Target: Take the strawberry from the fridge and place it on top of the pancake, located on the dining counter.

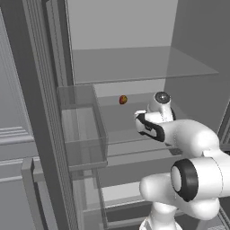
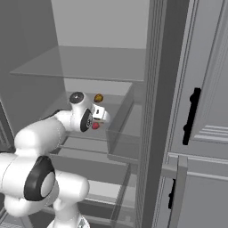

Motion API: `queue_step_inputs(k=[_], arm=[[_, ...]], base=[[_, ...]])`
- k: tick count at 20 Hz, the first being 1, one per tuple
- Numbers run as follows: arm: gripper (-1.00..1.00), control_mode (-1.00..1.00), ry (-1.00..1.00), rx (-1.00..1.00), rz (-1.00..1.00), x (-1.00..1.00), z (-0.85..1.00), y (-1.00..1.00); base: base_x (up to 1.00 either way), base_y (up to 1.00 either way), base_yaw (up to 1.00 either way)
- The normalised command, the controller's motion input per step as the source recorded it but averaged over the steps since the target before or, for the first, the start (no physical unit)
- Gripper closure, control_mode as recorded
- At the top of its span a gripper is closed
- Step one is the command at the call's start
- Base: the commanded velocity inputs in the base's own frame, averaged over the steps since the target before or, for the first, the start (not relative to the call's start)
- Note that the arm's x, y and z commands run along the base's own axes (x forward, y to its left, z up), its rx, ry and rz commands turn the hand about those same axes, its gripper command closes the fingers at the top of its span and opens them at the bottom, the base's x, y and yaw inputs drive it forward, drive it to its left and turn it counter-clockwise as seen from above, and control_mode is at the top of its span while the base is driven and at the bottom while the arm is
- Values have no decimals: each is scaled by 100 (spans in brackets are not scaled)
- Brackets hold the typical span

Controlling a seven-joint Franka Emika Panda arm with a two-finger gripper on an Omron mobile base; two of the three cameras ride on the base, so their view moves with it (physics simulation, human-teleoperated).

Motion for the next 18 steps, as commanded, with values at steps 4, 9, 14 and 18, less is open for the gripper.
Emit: queue_step_inputs(k=[4,9,14,18], arm=[[-100,-100,4,0,0,3,-21,3],[-100,-100,5,0,0,-19,-10,10],[-100,-100,0,0,0,-5,0,1],[-100,-100,0,0,0,13,0,0]], base=[[0,0,0],[0,0,0],[0,0,0],[0,0,0]])
